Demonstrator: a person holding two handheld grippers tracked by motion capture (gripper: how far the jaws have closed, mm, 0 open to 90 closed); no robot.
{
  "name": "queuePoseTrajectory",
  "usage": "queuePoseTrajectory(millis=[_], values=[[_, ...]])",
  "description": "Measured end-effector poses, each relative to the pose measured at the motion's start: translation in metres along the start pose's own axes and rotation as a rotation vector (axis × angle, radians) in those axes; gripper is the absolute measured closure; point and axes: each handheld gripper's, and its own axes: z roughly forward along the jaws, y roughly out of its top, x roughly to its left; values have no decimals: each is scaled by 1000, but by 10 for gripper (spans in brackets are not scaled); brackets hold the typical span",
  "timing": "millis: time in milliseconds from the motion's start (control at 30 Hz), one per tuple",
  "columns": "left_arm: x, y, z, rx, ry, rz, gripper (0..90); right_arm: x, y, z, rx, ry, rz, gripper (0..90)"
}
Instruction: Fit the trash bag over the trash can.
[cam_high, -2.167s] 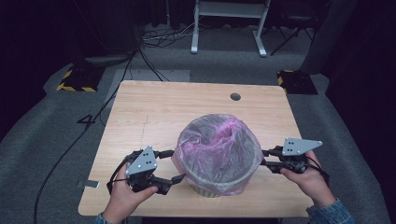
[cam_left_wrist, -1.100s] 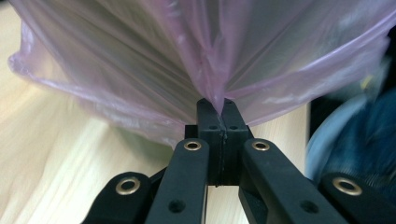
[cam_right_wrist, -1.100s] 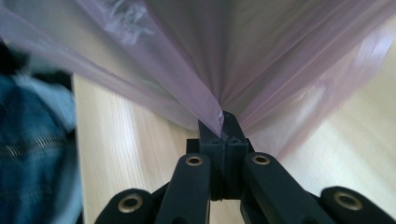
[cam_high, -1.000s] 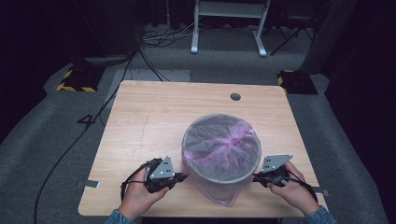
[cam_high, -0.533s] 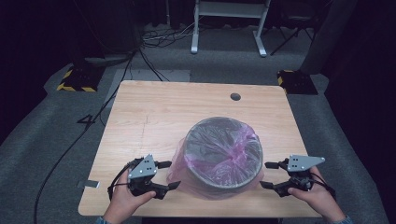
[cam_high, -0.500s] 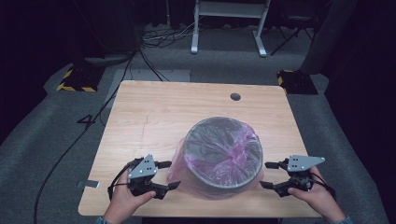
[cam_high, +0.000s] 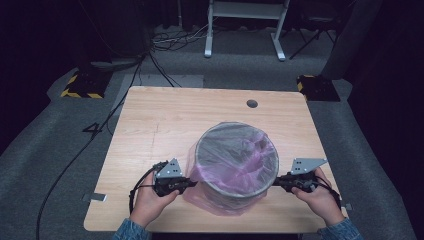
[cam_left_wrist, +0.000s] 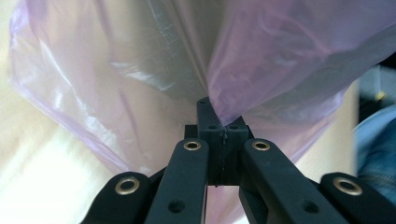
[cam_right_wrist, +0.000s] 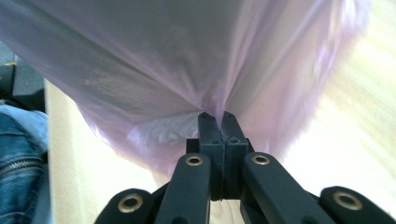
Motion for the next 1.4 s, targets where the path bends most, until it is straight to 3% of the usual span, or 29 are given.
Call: queuePoseTrajectory(millis=[33, 100, 167, 200, 233, 333, 467, 500, 533, 567, 600, 633, 667, 733, 767, 933, 1000, 1033, 1233, 1267, 1300, 1367, 1400], values=[[1, -3, 4, 20, 9, -5, 900, -1, -3, 2, 16, -2, 13, 900], [2, -8, 8, -3, 13, -32, 899, -7, -12, 12, 77, -26, 40, 900], [2, -8, 8, -4, 18, -42, 897, -9, -15, 15, 91, -28, 51, 900], [3, -9, 9, -2, 19, -46, 897, -13, -18, 18, 102, -19, 85, 900], [4, -9, 10, 6, 41, -38, 896, -13, -19, 19, 107, -19, 86, 900], [1, -9, 13, 10, 53, -24, 898, -12, -19, 23, 125, -27, 89, 900], [-3, -12, 8, -4, 30, -1, 891, -8, -21, 23, 136, -14, 79, 900], [-4, -13, 3, -7, 51, 20, 827, -7, -21, 21, 135, 0, 74, 873], [-6, -14, -3, -69, 87, 39, 677, -7, -21, 17, 123, 6, 72, 673], [-7, -14, -7, -103, 101, 41, 385, -5, -20, 5, 79, -33, 56, 465], [-8, -14, -12, -134, 109, 31, 385, -5, -20, 5, 79, -33, 56, 465], [-9, -14, -25, -191, 102, 13, 286, -4, -16, -9, 45, -42, 55, 375], [-9, -14, -25, -191, 102, 13, 274, -4, -13, -17, 27, -43, 50, 356], [-9, -16, -41, -214, 124, 7, 276, -2, -5, -34, 0, -58, 34, 339], [-9, -16, -41, -214, 124, 7, 277, -2, -5, -34, 0, -58, 34, 339], [-1, -23, -54, -237, 191, -29, 264, 2, 24, -69, -95, -112, 35, 294], [3, -27, -57, -239, 213, -42, 250, 6, 48, -82, -174, -119, 37, 263], [3, -28, -59, -238, 220, -43, 250, 6, 48, -82, -174, -119, 37, 263], [7, -35, -69, -248, 233, -57, 241, 9, 98, -85, -270, -123, 50, 247], [7, -36, -70, -245, 235, -57, 237, 10, 105, -84, -276, -119, 51, 246], [7, -38, -71, -243, 236, -59, 234, 14, 122, -77, -287, -111, 38, 242], [6, -40, -72, -228, 241, -46, 232, 16, 131, -73, -288, -105, 28, 242], [5, -40, -72, -223, 245, -41, 230, 20, 148, -64, -281, -96, 2, 242]])
